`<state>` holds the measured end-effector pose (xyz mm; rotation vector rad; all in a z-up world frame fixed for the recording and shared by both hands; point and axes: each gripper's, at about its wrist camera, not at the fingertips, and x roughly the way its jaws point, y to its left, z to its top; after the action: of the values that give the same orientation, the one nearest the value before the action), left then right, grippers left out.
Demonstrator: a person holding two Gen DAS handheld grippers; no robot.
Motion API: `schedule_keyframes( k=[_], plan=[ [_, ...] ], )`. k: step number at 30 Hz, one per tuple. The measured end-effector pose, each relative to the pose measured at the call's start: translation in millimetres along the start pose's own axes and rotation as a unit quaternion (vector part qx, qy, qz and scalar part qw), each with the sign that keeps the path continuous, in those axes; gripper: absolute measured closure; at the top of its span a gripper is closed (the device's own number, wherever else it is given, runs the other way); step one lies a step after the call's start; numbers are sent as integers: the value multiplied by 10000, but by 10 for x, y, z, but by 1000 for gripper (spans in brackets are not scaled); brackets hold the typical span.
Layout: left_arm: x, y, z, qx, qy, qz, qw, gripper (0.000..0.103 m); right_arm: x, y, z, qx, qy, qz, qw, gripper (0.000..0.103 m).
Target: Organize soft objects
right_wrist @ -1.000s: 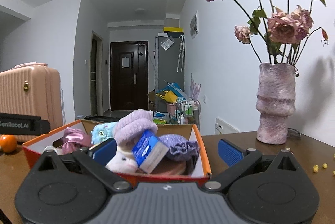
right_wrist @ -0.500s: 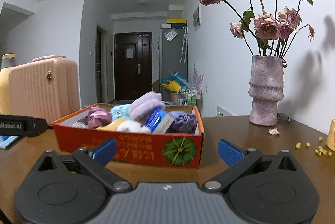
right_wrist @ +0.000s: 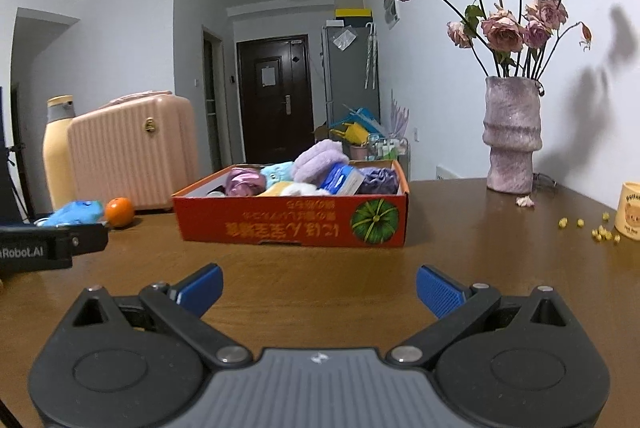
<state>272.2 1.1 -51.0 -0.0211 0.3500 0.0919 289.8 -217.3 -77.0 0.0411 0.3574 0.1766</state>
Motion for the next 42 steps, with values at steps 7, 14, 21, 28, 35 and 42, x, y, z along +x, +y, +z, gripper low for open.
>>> schedule_keyframes(
  k=[7, 14, 21, 28, 35, 42],
  plan=[
    [-352, 78, -116, 0, 71, 70, 9999, 0, -318, 69, -83, 74, -42, 41, 10000, 0],
    [-643, 73, -199, 100, -151, 18, 9998, 0, -442, 72, -80, 24, -182, 138, 9997, 0],
    [-683, 29, -209, 185, -137, -129, 9997, 0, -532, 65, -73, 27, -369, 245, 9990, 0],
    [-704, 13, -227, 237, -185, -123, 9995, 0, -578, 40, -61, 80, -475, 292, 9984, 0],
    [-711, 7, -232, 260, -213, -77, 9994, 0, -589, 35, -61, 81, -516, 307, 9982, 0],
    [-719, 5, -226, 267, -234, -85, 9993, 0, -591, 33, -62, 77, -518, 305, 9982, 0]
  ],
)
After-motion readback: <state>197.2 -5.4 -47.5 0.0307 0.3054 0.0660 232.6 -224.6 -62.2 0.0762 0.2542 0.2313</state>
